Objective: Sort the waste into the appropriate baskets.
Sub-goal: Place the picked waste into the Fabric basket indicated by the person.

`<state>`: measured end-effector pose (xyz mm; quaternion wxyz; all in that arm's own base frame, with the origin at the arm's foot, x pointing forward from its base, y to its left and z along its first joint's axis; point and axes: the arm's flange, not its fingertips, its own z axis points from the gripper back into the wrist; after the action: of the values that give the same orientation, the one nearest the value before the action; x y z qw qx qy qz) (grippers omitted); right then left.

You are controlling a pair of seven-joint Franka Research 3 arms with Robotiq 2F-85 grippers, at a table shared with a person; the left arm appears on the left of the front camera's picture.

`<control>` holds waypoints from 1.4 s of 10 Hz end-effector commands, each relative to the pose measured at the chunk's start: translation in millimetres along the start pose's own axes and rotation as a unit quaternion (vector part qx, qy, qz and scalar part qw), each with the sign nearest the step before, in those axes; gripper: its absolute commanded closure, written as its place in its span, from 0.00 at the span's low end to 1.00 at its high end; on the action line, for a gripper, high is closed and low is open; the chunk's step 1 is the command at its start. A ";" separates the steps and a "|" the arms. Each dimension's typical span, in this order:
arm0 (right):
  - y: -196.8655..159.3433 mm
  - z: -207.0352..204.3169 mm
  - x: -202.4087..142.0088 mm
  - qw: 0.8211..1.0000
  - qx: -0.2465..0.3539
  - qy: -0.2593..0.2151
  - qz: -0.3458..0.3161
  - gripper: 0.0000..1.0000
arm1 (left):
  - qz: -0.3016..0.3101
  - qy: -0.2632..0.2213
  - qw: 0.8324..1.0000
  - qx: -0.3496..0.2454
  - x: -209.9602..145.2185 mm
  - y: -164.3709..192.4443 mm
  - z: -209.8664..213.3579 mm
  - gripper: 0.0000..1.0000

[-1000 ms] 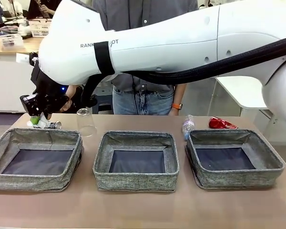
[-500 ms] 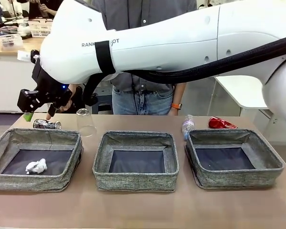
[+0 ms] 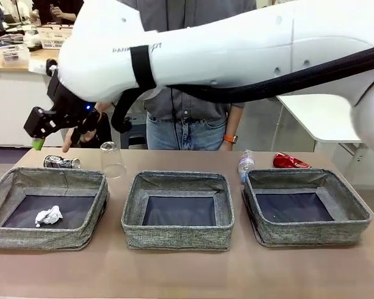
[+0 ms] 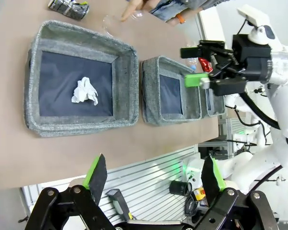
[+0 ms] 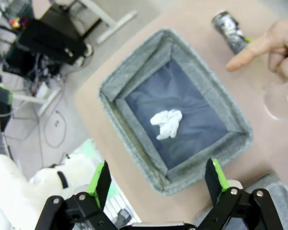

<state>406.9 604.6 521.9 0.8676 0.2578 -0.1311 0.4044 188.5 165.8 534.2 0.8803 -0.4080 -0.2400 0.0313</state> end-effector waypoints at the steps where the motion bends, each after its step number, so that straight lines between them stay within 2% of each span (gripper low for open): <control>1: -19.2 62.8 -46.1 0.999 0.006 0.039 0.018 0.00 | 0.008 -0.001 1.000 0.005 -5.6 1.0 -1.4 0.00; 2: -31.5 89.5 -76.0 0.998 0.016 0.059 0.011 0.00 | 0.008 -0.001 1.000 0.005 -5.6 1.0 -1.4 0.00; 3: -44.6 109.3 -108.4 0.998 0.015 0.060 -0.029 0.00 | 0.008 -0.001 1.000 0.005 -5.6 1.0 -1.4 0.00; 5: -55.3 145.5 -159.1 0.994 -0.018 0.014 -0.106 0.00 | 0.008 -0.001 1.000 0.005 -5.6 1.0 -1.4 0.00; 6: -52.0 154.6 -165.2 0.990 -0.045 -0.009 -0.133 0.00 | 0.008 -0.001 1.000 0.005 -5.6 1.0 -1.4 0.00; 7: -33.4 163.7 -147.3 0.973 -0.076 -0.038 -0.213 0.00 | 0.008 -0.001 1.000 0.005 -5.6 1.0 -1.4 0.00; 8: -66.9 155.5 -127.1 0.992 -0.018 0.013 -0.124 0.00 | 0.008 -0.001 1.000 0.005 -5.6 1.0 -1.4 0.00; 10: -66.9 155.5 -127.1 0.992 -0.018 0.013 -0.124 0.00 | -0.001 -0.001 1.000 -0.001 -0.4 -0.2 0.3 0.00; 11: -55.9 168.2 -142.5 0.988 -0.033 -0.005 -0.153 0.00 | -0.056 0.073 0.994 -0.061 8.8 -3.6 -20.3 0.00; 13: -97.0 174.1 -166.5 0.979 0.003 -0.002 -0.202 0.00 | -0.092 0.118 0.976 -0.158 53.4 -20.7 -91.6 0.00; 14: -116.6 186.2 -187.1 0.975 0.034 -0.014 -0.220 0.00 | -0.103 0.135 0.964 -0.202 65.0 -32.4 -124.0 0.00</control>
<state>383.3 355.5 563.7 0.9316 0.2792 -0.0784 0.2191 263.2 79.8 517.6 0.8292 -0.5141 -0.1769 -0.1299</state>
